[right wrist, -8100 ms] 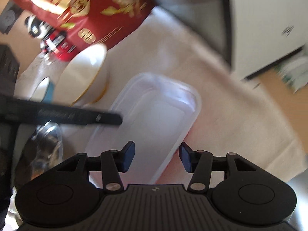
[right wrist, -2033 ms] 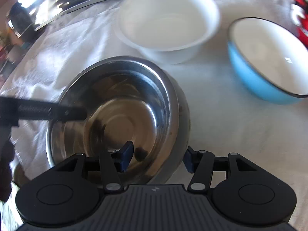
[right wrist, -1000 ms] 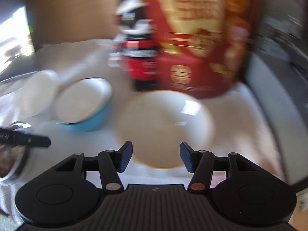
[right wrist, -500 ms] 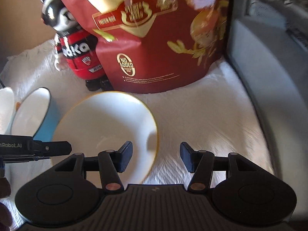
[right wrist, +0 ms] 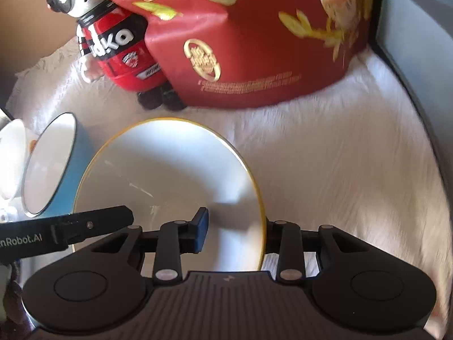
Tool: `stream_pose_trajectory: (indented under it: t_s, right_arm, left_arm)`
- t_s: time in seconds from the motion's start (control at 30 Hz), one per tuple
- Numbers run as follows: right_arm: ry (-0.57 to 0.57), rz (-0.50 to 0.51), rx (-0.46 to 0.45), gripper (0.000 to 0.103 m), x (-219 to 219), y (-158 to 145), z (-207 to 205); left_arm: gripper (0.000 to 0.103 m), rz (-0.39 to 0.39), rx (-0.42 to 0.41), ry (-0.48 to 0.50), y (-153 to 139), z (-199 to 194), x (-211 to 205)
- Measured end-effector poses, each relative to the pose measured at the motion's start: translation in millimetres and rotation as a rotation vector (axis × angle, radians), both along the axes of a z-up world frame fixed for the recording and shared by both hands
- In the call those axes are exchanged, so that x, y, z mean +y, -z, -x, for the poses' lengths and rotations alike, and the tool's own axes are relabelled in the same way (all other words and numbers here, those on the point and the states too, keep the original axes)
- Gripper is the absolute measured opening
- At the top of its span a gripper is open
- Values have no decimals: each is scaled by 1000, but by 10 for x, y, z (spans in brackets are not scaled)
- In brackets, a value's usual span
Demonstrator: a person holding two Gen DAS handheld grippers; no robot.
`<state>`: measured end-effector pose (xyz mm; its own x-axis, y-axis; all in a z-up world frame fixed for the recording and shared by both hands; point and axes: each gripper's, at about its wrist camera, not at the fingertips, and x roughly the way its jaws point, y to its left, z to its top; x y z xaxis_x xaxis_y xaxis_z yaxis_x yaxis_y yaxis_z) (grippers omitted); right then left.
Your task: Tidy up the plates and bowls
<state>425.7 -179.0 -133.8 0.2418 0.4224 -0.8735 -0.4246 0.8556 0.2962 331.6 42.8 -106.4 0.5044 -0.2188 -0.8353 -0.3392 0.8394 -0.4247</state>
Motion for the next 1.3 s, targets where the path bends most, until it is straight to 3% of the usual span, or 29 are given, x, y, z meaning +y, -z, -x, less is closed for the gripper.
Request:
stream_pose_trajectory:
  t_s: [0.2,0.47,0.63,0.97,1.1,1.3]
  right_arm:
    - [-53,-14,65,35,108,39,553]
    - [-155,-31,113,36,506,65,1286]
    - [-192,-19,89,40,806,23,1580]
    - [-164,22,61,40,899,-42,1672]
    - [-131,33,63,40,860,-35,1676]
    - [-77,40,-32,40,829,-252,1674]
  left_arm:
    - [35,-59,26,46,-96,473,93]
    - [35,-31,57,0,-92,1154,545]
    - [35,-14,72,-35,-51,1388,790]
    - [36,4,40,13,-39,1477,882]
    - [30,50,26,32,-60,1505,956]
    - [25,70,-42,17,-265,1606,1219]
